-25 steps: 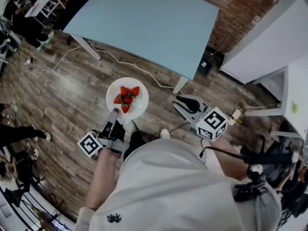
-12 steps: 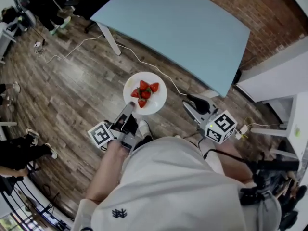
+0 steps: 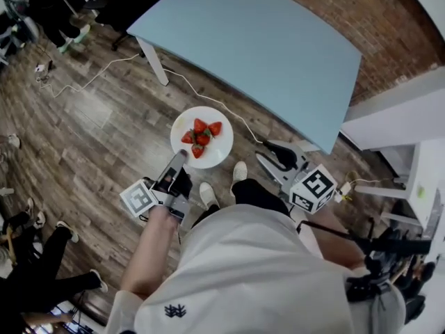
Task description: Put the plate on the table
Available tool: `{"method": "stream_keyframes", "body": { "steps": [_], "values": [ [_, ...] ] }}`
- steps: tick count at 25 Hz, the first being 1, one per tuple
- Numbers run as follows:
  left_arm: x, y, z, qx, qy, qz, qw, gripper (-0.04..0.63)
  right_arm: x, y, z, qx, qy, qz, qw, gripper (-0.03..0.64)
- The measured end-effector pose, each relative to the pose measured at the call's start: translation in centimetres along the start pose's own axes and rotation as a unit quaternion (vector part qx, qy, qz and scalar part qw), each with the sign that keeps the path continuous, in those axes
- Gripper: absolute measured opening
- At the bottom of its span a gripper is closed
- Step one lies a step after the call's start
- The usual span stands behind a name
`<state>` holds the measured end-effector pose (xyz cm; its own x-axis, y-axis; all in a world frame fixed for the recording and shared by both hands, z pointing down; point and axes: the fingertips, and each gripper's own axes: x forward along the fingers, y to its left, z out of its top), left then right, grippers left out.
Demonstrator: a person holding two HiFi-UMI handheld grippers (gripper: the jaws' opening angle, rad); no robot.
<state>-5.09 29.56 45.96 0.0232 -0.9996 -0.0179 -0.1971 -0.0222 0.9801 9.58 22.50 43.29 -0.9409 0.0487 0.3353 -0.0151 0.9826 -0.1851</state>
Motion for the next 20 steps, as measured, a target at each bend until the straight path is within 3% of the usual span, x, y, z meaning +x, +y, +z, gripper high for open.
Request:
{"method": "stream_keyframes", "body": {
  "steps": [5, 12, 20],
  "values": [
    [3.6, 1.1, 3.2, -0.001, 0.001, 0.008, 1.0, 0.011, 0.4, -1.4, 0.1, -0.009, -0.002, -0.007, 1.0, 0.117],
    [9.4, 2.2, 8.2, -0.001, 0.0, 0.012, 0.9999, 0.011, 6.2, -14.2, 5.1, 0.003, -0.026, 0.001, 1.0, 0.115],
    [22.0, 3.6, 12.9, 0.029, 0.011, 0.008, 0.9995, 0.011, 6.6, -25.5, 7.4, 0.005, -0.037, -0.022, 0.999, 0.115]
  ]
}}
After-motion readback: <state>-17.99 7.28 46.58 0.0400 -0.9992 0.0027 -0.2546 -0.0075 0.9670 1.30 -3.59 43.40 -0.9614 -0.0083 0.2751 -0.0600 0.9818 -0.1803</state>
